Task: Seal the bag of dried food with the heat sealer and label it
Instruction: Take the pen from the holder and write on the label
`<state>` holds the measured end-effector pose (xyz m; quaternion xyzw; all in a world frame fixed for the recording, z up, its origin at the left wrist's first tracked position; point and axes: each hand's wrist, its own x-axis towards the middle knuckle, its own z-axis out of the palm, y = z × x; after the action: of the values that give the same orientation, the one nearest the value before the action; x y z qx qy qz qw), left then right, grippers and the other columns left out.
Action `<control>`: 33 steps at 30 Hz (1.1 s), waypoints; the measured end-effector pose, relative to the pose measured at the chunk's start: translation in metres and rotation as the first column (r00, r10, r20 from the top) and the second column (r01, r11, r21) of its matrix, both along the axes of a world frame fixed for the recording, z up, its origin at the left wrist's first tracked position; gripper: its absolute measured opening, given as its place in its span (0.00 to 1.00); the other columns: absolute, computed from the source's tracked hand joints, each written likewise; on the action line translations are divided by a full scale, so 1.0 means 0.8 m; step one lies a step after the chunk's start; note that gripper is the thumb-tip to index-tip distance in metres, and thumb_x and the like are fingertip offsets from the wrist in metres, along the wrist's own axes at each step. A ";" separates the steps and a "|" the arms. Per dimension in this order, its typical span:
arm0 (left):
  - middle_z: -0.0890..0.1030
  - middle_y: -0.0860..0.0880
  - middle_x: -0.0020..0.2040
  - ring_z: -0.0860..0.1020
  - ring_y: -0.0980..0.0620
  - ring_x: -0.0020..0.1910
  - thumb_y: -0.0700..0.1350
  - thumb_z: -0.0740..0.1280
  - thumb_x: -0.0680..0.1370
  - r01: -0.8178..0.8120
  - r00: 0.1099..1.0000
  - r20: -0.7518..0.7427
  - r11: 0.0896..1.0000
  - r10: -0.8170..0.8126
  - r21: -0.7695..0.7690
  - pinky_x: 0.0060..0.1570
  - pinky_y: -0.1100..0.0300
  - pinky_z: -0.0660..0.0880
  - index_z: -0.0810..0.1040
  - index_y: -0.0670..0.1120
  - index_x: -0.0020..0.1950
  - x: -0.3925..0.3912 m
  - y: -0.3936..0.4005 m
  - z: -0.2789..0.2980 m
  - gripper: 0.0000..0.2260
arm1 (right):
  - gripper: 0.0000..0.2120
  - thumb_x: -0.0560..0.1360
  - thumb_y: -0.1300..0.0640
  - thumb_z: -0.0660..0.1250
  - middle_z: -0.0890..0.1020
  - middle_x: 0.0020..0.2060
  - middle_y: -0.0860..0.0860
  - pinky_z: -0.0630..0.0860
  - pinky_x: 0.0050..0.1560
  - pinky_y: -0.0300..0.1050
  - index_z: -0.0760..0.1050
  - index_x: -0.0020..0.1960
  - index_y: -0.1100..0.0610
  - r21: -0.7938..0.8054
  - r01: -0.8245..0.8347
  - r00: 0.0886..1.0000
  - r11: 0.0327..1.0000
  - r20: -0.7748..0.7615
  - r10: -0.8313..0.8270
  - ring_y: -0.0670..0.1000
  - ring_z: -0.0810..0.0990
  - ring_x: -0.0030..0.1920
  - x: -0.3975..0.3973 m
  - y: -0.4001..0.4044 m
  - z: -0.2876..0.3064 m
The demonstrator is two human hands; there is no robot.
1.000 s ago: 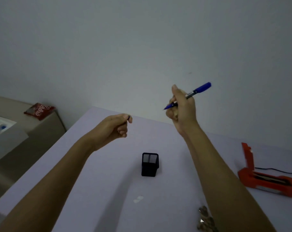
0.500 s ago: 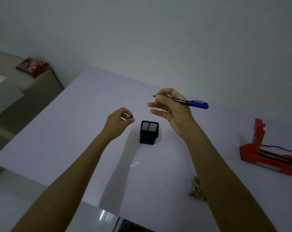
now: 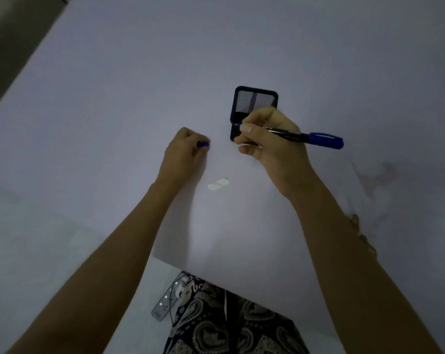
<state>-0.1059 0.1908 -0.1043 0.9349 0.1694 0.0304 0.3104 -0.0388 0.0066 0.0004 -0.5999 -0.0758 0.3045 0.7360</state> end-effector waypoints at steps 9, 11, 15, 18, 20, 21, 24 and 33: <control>0.75 0.46 0.52 0.71 0.55 0.44 0.46 0.66 0.78 0.037 0.994 0.106 0.999 -0.041 0.039 0.43 0.60 0.74 0.77 0.44 0.57 -0.027 -0.027 0.015 0.10 | 0.10 0.76 0.67 0.66 0.82 0.36 0.48 0.79 0.44 0.43 0.77 0.41 0.54 -0.033 0.027 0.998 0.999 -0.050 -0.029 0.49 0.82 0.40 -0.012 -0.003 -0.039; 0.75 0.46 0.51 0.72 0.53 0.46 0.49 0.68 0.77 0.118 0.992 0.042 0.992 -0.119 0.037 0.43 0.60 0.73 0.76 0.44 0.56 -0.042 -0.045 0.018 0.12 | 0.10 0.76 0.66 0.66 0.82 0.36 0.48 0.79 0.45 0.44 0.77 0.41 0.53 -0.048 0.030 0.997 0.998 -0.065 -0.033 0.50 0.82 0.41 -0.016 -0.008 -0.043; 0.74 0.46 0.55 0.73 0.50 0.52 0.51 0.70 0.75 0.215 0.970 -0.114 0.977 -0.213 0.009 0.50 0.59 0.73 0.75 0.45 0.60 -0.058 -0.068 0.007 0.18 | 0.09 0.75 0.66 0.67 0.83 0.38 0.50 0.79 0.44 0.43 0.78 0.41 0.54 -0.107 0.043 0.995 0.993 -0.089 -0.052 0.51 0.83 0.41 -0.025 -0.017 -0.050; 0.77 0.45 0.54 0.74 0.49 0.51 0.47 0.69 0.76 0.191 0.973 -0.127 0.981 -0.193 -0.026 0.50 0.62 0.70 0.75 0.43 0.59 -0.057 -0.073 0.005 0.14 | 0.09 0.75 0.66 0.67 0.83 0.38 0.50 0.79 0.42 0.42 0.78 0.41 0.54 -0.130 0.060 0.991 0.990 -0.114 -0.075 0.51 0.83 0.40 -0.031 -0.020 -0.055; 0.78 0.44 0.53 0.74 0.50 0.50 0.46 0.67 0.77 0.172 0.976 -0.129 0.984 -0.176 -0.039 0.50 0.65 0.67 0.76 0.43 0.58 -0.057 -0.075 0.004 0.12 | 0.08 0.75 0.66 0.67 0.83 0.37 0.50 0.79 0.42 0.42 0.78 0.41 0.54 -0.139 0.066 0.989 0.988 -0.120 -0.083 0.52 0.83 0.41 -0.035 -0.022 -0.059; 0.78 0.44 0.52 0.73 0.50 0.50 0.46 0.67 0.78 0.168 0.976 -0.133 0.985 -0.172 -0.039 0.50 0.65 0.66 0.76 0.43 0.58 -0.057 -0.075 0.003 0.11 | 0.08 0.75 0.66 0.67 0.83 0.37 0.50 0.79 0.43 0.43 0.78 0.42 0.55 -0.144 0.067 0.989 0.987 -0.125 -0.085 0.52 0.83 0.41 -0.037 -0.023 -0.060; 0.78 0.44 0.51 0.74 0.49 0.49 0.44 0.67 0.77 0.175 0.975 -0.133 0.984 -0.177 -0.028 0.49 0.64 0.67 0.78 0.43 0.55 -0.055 -0.074 0.001 0.08 | 0.07 0.75 0.66 0.67 0.83 0.39 0.52 0.80 0.44 0.44 0.78 0.42 0.55 -0.161 0.064 0.987 0.985 -0.139 -0.087 0.54 0.83 0.42 -0.043 -0.021 -0.065; 0.77 0.48 0.44 0.70 0.54 0.41 0.42 0.68 0.77 0.231 0.963 -0.125 0.971 -0.237 -0.062 0.44 0.67 0.67 0.77 0.43 0.53 -0.044 -0.069 0.011 0.06 | 0.02 0.77 0.61 0.67 0.83 0.41 0.57 0.81 0.48 0.48 0.79 0.48 0.57 -0.200 0.070 0.987 0.977 -0.130 -0.097 0.56 0.83 0.45 -0.048 -0.018 -0.078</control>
<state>-0.1413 0.1354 -0.0957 0.9408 0.0786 -0.0721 0.3217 -0.0776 -0.0079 -0.0619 -0.6489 0.0311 0.3204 0.6894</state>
